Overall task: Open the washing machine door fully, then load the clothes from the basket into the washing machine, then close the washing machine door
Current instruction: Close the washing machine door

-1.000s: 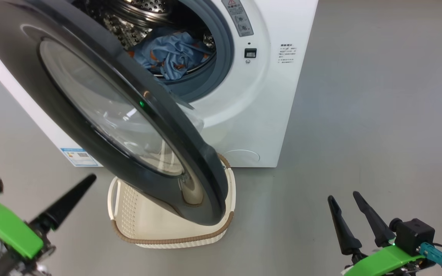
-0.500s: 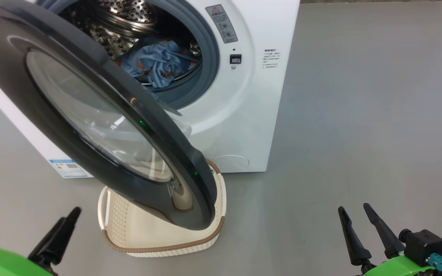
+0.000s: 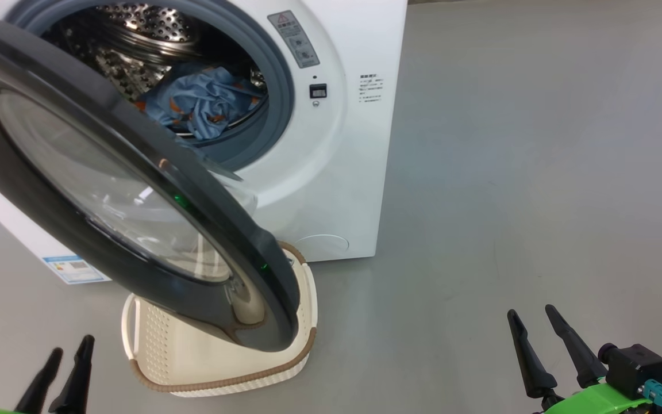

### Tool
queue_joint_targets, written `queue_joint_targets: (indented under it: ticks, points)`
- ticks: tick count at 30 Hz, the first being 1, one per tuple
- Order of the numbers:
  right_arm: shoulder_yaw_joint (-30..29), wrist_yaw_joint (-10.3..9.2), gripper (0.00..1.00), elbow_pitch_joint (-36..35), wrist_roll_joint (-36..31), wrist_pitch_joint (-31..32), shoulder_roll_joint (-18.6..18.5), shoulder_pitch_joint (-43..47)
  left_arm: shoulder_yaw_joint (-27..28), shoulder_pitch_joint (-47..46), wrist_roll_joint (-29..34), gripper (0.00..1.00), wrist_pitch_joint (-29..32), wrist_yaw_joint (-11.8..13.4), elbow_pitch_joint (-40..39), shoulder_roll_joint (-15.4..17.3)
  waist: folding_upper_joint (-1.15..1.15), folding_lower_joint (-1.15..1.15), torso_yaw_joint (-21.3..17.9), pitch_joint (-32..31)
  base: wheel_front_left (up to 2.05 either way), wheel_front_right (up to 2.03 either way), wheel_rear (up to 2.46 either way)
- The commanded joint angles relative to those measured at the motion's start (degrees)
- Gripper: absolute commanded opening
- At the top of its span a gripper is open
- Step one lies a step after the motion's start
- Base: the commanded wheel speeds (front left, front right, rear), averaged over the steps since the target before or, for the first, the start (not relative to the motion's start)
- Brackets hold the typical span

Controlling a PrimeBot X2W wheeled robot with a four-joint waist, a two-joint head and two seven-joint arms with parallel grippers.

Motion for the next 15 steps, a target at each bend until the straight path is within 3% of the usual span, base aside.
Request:
queue_joint_targets:
  ticks: [1, 15]
  points:
    - [1.07, 0.09, 1.0, -1.31, 0.46, -0.27, -0.6, -1.31, 3.78, -2.37, 2.84, 1.0, -0.74, -0.15, -0.36, 1.15, 0.0, 0.0, -0.42, -0.04, 0.0, 0.0, 0.0]
    - [-0.21, 0.09, 1.0, -1.8, 0.39, -0.27, -0.49, -0.54, 17.2, 1.73, 31.78, 1.0, -0.77, -0.15, -3.8, -10.07, 0.0, 0.0, -2.24, -0.2, 0.0, 0.0, 0.0]
